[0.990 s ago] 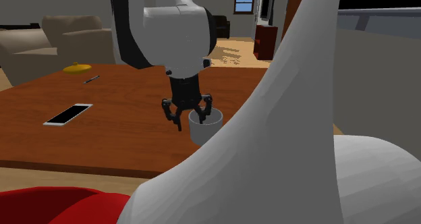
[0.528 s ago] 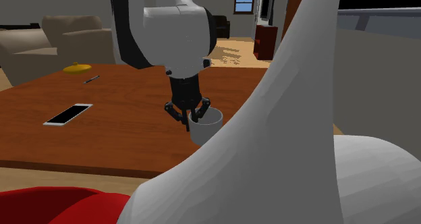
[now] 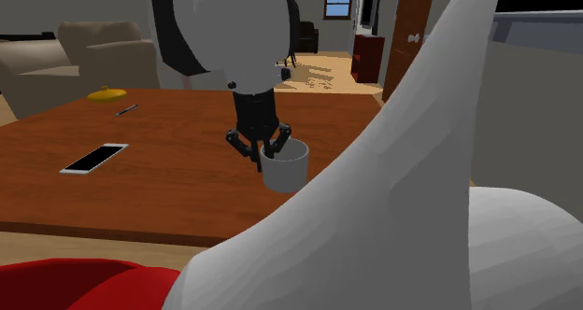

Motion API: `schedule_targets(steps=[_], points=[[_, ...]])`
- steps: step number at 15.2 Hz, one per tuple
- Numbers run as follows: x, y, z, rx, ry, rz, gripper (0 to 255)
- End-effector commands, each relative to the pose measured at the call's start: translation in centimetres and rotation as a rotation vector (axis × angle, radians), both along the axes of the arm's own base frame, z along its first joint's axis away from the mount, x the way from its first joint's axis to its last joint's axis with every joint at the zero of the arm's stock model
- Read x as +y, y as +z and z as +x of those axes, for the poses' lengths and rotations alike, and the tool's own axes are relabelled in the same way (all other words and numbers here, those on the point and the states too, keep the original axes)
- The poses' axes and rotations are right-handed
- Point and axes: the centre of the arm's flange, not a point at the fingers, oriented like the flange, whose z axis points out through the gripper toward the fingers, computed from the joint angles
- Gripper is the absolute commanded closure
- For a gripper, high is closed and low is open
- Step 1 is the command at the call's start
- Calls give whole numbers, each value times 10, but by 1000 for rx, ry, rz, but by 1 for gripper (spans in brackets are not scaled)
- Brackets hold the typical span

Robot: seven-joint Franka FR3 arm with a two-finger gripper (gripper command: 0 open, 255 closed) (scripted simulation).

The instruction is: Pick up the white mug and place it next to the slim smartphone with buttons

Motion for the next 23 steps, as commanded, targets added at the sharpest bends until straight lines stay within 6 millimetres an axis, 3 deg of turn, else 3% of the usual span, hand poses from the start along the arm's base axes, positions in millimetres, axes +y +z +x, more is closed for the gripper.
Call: schedule_targets(steps=[1,23], points=[[0,11,-1,0,0,0,255],[0,125,-1,0,0,0,255]])
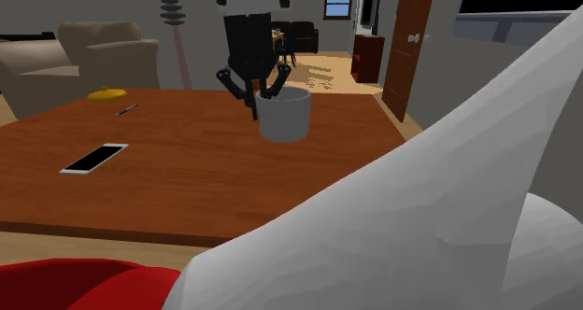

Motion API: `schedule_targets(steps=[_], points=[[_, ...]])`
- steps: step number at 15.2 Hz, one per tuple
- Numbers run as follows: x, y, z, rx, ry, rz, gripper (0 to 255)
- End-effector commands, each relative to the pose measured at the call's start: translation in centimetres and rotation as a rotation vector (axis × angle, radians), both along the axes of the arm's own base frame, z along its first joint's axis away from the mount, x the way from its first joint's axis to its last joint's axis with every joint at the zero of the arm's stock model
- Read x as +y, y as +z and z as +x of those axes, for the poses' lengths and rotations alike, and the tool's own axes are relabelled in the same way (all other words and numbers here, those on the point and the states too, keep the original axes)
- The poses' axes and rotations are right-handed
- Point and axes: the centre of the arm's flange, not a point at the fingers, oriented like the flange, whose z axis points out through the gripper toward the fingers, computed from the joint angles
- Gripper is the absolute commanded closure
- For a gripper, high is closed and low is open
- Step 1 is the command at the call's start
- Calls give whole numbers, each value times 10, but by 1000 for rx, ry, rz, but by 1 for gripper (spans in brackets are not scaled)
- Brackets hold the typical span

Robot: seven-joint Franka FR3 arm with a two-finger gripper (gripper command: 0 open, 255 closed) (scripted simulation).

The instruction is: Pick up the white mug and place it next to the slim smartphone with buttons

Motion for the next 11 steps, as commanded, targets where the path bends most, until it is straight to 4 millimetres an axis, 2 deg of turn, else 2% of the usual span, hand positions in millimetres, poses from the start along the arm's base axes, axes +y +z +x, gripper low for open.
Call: schedule_targets(steps=[1,11], points=[[7,4,10,0,0,0,255],[88,5,115,0,0,0,255]])
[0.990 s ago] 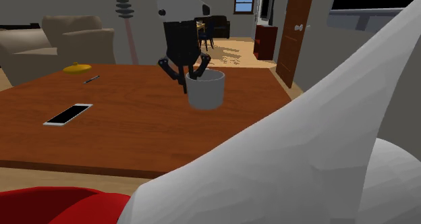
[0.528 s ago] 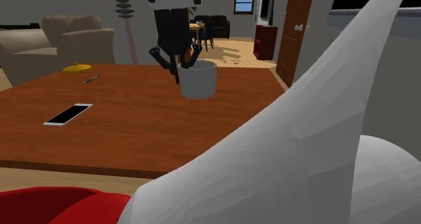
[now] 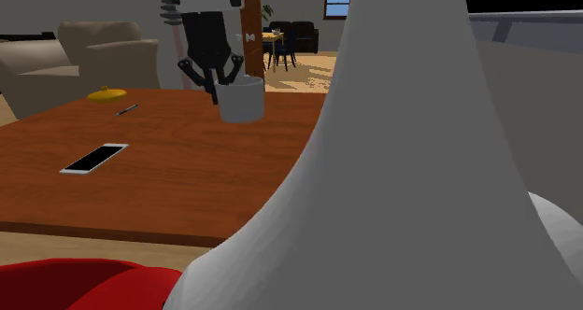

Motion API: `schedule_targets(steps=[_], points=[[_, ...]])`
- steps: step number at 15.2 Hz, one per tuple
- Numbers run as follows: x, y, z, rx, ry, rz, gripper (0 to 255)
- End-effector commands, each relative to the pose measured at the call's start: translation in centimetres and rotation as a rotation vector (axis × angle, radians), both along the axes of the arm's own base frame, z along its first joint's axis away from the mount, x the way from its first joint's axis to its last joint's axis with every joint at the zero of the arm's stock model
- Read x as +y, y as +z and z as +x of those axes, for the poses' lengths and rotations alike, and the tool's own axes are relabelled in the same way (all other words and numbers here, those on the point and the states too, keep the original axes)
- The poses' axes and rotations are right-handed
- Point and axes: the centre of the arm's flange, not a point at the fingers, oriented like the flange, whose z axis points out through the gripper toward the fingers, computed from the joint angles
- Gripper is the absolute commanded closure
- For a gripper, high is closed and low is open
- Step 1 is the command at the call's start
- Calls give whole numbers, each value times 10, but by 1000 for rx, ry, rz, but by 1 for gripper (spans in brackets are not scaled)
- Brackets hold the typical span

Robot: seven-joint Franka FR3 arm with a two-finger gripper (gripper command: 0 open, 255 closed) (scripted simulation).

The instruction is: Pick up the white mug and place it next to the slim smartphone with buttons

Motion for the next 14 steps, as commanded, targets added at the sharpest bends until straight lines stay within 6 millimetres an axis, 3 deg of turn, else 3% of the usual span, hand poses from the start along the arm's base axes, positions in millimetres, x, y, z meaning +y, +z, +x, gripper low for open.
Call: schedule_targets(steps=[1,14], points=[[21,1,23,-1,0,1,255],[126,2,159,-1,0,1,255]])
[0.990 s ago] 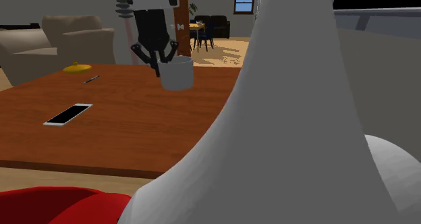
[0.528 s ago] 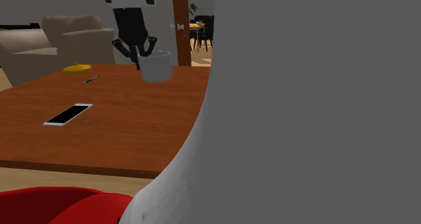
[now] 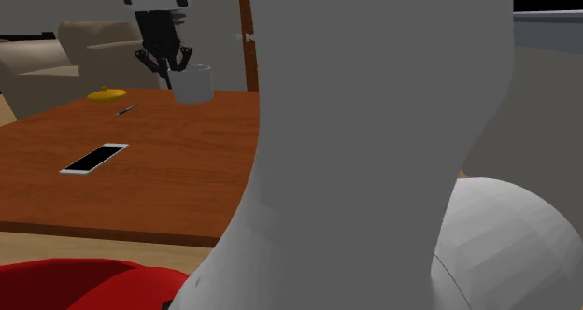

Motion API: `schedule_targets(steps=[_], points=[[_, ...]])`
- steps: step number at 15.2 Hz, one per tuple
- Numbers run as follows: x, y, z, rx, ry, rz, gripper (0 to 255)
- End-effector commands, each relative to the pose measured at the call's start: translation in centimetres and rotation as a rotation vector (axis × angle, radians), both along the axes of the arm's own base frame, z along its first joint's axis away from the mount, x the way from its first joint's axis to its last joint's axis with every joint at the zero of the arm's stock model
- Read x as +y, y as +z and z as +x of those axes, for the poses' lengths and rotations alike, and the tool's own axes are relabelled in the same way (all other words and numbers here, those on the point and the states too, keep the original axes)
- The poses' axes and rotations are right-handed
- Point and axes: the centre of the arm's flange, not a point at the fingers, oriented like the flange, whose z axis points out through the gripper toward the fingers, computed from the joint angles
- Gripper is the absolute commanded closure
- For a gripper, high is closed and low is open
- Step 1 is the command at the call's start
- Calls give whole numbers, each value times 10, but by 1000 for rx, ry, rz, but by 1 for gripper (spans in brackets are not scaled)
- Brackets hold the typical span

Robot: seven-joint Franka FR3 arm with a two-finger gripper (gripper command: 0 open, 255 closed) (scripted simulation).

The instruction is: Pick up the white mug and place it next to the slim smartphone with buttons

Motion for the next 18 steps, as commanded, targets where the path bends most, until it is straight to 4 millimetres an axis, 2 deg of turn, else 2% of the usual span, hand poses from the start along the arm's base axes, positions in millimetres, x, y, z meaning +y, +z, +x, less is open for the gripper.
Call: schedule_targets(steps=[1,2,18], points=[[18,-3,22,-1,-1,0,255],[23,-3,27,-1,-1,0,255],[23,-87,27,-1,-1,0,255]])
